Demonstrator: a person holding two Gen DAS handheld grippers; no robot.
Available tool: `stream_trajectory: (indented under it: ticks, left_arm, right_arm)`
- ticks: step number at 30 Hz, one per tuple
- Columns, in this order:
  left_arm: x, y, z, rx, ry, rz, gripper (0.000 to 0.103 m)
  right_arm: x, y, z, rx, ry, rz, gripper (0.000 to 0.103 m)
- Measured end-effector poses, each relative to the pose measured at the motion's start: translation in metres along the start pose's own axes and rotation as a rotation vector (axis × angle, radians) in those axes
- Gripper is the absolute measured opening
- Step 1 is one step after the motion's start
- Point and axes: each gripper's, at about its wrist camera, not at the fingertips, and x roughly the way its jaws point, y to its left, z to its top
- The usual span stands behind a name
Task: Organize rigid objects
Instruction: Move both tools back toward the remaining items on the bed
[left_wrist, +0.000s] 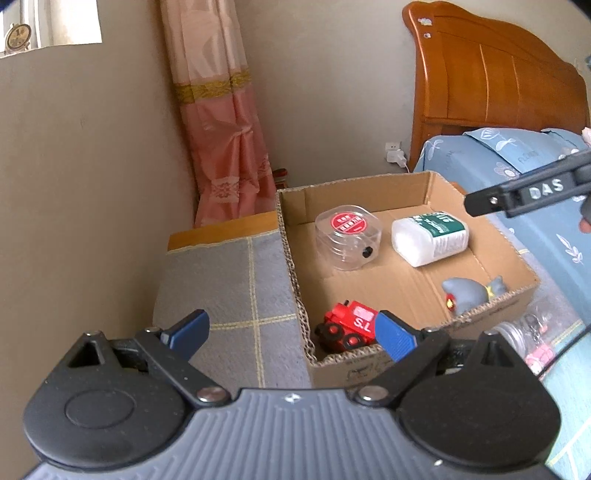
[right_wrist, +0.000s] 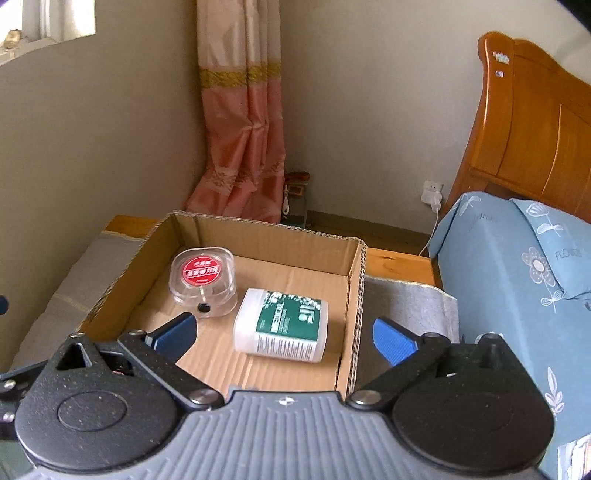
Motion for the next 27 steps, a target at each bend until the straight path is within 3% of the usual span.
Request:
stream_trajectory:
  ticks: [5, 13, 19, 24, 27]
  left_arm:
    - [-0.011, -0.005, -0.014, 0.022, -0.025, -0.022, 0.098]
    - [-0.027, -0.018, -0.042, 0.031, -0.066, -0.076, 0.099]
    - [-0.028, -0.022, -0.068, 0.008, -0.040, -0.135, 0.099]
    - [-0.025, -0.023, -0.094, 0.008, 0.004, -0.170, 0.099]
    - [-0.024, -0.021, -0.108, -0.004, 0.019, -0.187, 0.099]
  right_arm:
    - [-0.028, 0.001, -0.024, 0.015, -0.037, 0.012, 0.103]
    - [-0.063, -0.004, -0.089, 0.026, -0.081, -0.025, 0.103]
    - [-0.064, -0.014, -0.141, 0.086, -0.026, -0.036, 0.103]
    - [-0.052, -0.019, -0.178, 0.119, 0.041, -0.099, 0.103]
    - [-0.044, -0.019, -0.197, 0.145, 0.087, -0.080, 0.103]
